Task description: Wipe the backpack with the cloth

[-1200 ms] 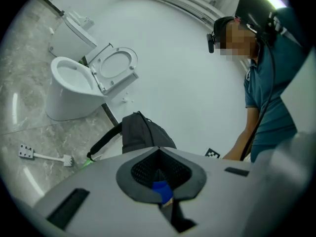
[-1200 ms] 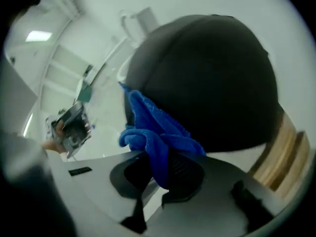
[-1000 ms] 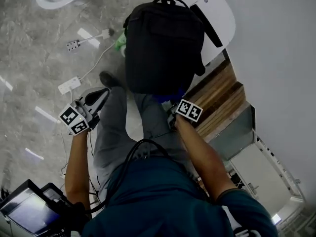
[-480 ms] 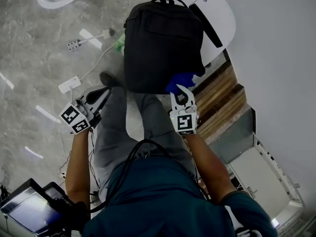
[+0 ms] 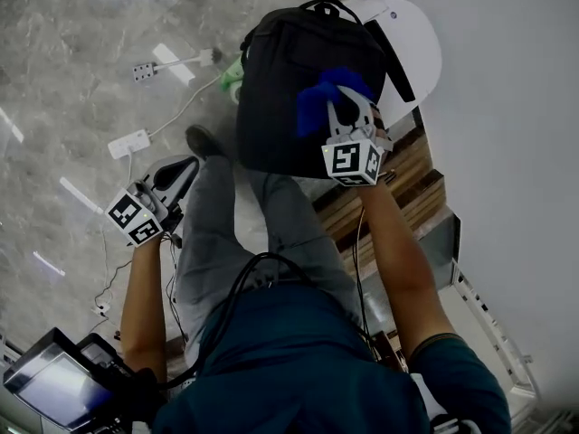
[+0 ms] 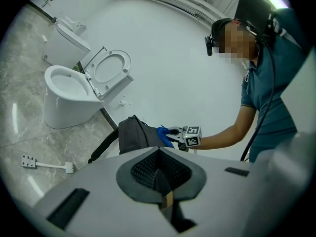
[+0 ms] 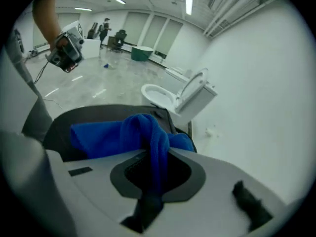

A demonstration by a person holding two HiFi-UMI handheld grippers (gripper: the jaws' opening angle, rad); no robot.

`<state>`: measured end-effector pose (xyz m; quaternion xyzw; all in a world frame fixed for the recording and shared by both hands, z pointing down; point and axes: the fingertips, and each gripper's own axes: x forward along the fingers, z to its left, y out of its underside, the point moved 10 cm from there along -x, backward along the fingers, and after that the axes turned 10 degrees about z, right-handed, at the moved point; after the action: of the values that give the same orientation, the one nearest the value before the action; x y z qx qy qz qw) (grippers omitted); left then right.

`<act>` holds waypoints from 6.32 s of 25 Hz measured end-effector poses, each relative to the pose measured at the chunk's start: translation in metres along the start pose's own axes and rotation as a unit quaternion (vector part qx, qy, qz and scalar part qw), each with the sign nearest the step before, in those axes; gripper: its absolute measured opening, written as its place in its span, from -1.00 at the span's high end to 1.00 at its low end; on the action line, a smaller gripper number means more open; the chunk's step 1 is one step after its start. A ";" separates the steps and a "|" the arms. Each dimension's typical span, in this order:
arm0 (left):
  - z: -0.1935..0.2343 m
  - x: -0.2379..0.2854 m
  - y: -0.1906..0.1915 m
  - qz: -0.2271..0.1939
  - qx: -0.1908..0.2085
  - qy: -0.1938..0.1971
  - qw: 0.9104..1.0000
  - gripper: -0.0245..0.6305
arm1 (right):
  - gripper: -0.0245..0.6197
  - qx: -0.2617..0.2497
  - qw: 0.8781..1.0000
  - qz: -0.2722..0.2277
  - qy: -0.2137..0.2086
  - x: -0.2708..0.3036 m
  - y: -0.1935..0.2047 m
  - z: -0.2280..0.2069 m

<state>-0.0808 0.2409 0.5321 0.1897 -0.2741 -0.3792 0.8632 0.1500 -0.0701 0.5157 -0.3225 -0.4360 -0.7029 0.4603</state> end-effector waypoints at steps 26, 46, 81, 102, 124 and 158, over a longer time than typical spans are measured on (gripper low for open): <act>-0.008 0.018 -0.011 -0.015 -0.013 0.004 1.000 0.91 | 0.81 0.033 0.982 0.171 -0.076 0.111 -0.005 -0.088; -0.034 0.048 -0.045 0.000 0.012 0.009 1.000 0.91 | 0.81 0.234 0.957 0.123 -0.117 -0.016 0.080 -0.019; -0.105 -0.023 -0.132 0.159 0.075 0.103 0.979 0.91 | 0.82 0.358 0.825 0.300 -0.319 -0.025 0.172 0.183; -0.149 -0.023 -0.142 0.121 0.094 0.109 0.982 0.91 | 0.82 0.712 0.673 0.193 -0.057 -0.079 0.181 0.100; -0.299 -0.054 -0.185 0.071 0.253 0.305 0.915 0.91 | 0.81 0.597 0.708 -0.346 0.148 -0.458 0.043 0.121; -0.534 -0.396 0.075 -0.044 0.411 0.203 0.887 0.91 | 0.81 0.451 0.741 -0.447 0.216 -0.805 -0.022 0.466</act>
<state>0.0670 0.6531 0.0266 0.6124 -0.2156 -0.2232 0.7271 0.4499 0.6529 0.0122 0.3158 -0.6850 -0.5998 0.2669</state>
